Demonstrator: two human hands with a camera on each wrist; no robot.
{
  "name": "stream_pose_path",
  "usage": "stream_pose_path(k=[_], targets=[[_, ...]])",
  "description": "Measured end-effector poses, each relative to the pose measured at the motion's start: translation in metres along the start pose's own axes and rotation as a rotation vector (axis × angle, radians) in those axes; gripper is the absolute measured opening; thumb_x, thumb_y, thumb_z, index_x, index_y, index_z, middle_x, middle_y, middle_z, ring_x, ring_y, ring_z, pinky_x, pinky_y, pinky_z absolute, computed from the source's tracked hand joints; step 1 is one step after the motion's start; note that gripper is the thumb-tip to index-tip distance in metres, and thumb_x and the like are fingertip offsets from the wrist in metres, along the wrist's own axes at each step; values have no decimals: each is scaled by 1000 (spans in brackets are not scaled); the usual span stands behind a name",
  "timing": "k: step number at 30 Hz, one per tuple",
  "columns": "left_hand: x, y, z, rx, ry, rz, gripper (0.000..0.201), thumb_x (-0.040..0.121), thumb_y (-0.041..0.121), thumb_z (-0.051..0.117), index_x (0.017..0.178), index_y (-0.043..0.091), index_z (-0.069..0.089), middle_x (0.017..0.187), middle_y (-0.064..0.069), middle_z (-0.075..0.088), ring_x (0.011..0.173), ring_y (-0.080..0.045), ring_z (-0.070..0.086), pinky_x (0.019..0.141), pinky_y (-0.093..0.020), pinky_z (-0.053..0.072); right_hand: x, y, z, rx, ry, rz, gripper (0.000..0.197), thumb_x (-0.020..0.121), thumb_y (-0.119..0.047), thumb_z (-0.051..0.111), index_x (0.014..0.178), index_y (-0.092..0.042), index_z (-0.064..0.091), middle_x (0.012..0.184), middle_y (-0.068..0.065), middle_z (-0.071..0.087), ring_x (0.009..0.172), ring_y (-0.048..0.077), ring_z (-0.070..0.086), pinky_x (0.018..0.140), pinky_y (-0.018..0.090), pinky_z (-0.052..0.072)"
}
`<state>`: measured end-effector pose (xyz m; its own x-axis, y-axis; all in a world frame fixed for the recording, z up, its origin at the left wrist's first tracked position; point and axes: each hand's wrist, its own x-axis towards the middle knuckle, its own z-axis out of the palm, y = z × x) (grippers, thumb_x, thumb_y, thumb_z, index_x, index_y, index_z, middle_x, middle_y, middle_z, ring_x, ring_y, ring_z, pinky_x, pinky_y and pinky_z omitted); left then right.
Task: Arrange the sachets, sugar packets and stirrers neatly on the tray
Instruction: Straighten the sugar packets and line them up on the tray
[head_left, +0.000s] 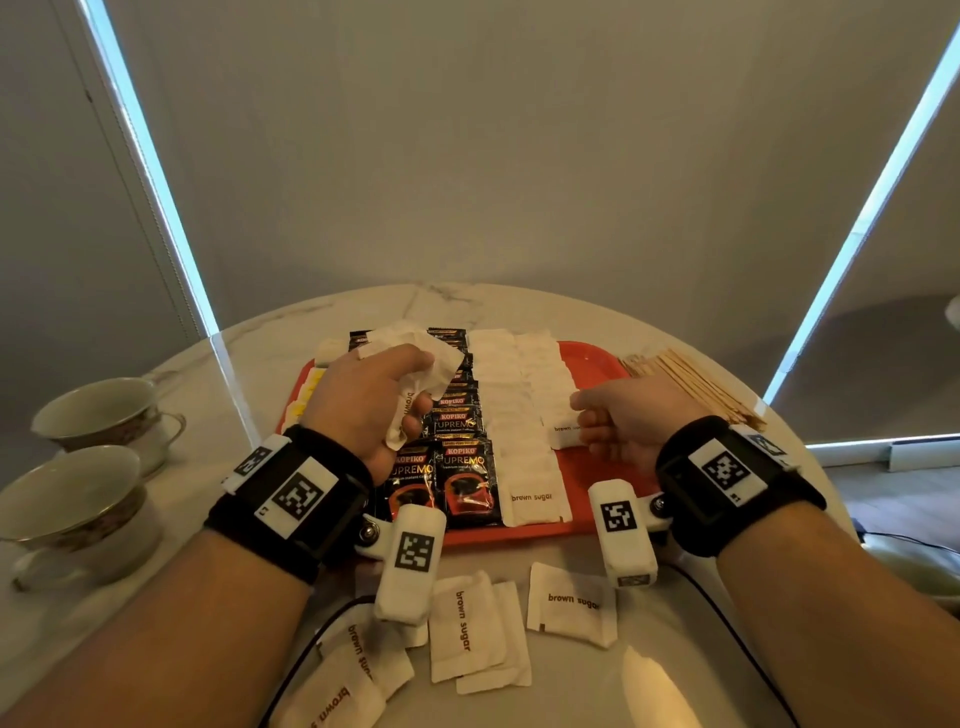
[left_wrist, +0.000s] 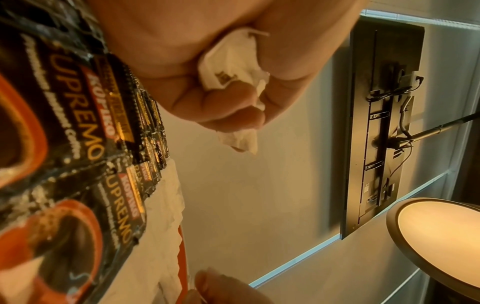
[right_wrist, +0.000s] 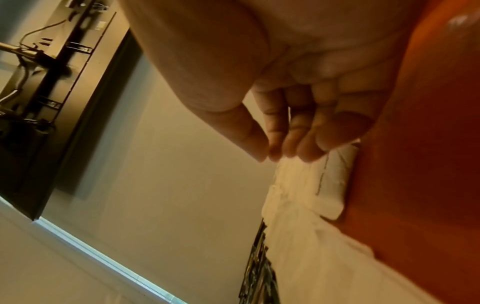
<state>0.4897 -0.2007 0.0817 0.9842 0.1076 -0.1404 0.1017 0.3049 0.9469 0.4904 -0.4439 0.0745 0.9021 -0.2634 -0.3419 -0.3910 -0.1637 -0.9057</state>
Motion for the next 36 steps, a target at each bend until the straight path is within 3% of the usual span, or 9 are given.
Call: stream_pose_path(k=[4,7,12,16,20,22,26,31,36], targets=[[-5,1,4,-25,-39,-43,17,96,8,61,112,5,58,83,-16,64,45,-13,54,34,-20,34,-7,-1,5,2,-83,35,20,97,-15,65,110,0,67,91,12,68,75,21,65,69,31,54],[-7,0,6,-11,-94,-59,16,96,7,60,111,1,59,76,-15,63,45,-15,53,34,-21,34,-13,-9,11,85,-93,-80,18,98,-18,64,101,-1,68,83,9,64,68,17,59,65,28,49],[-10,-3,10,-10,-117,-33,13,99,9,61,110,4,63,66,-9,69,44,-13,55,33,-20,34,-33,-31,38,73,-388,-304,20,89,-32,75,90,-12,71,80,2,69,68,13,63,63,27,49],[-7,0,7,-59,-88,-48,18,100,15,63,112,2,65,74,-14,71,47,-15,58,32,-19,35,-29,-38,56,58,-294,-451,11,86,-13,78,86,-12,67,83,6,73,72,15,68,66,30,58],[1,0,0,-89,-23,-17,21,101,14,58,115,8,72,94,-17,75,51,-14,59,32,-21,36,-24,-29,59,369,-360,-340,9,94,-6,68,90,-7,60,85,11,76,75,21,72,64,31,58],[4,-1,-2,-68,-13,6,22,100,14,58,113,13,76,99,-16,75,52,-12,58,34,-20,36,-22,-24,61,403,-355,-323,9,95,-6,67,93,-7,58,94,17,76,79,25,72,62,30,58],[-1,-2,-2,32,-86,48,18,93,28,74,104,14,76,83,-7,72,52,-9,53,37,-19,37,-24,-21,64,380,-337,-368,8,95,-7,66,94,-8,59,96,19,74,79,28,70,64,33,59],[-4,-9,-3,346,-121,231,12,84,16,82,91,11,73,68,-7,64,53,-17,51,44,-27,39,-28,-16,66,241,-347,-448,7,91,-9,70,97,-9,65,92,12,71,79,21,69,70,36,59],[-5,-9,-2,339,-117,177,19,83,20,84,93,9,72,65,-5,63,53,-16,50,45,-27,41,-30,-17,64,280,-252,-554,4,89,-12,74,91,-9,73,90,13,75,80,23,72,69,34,60]])
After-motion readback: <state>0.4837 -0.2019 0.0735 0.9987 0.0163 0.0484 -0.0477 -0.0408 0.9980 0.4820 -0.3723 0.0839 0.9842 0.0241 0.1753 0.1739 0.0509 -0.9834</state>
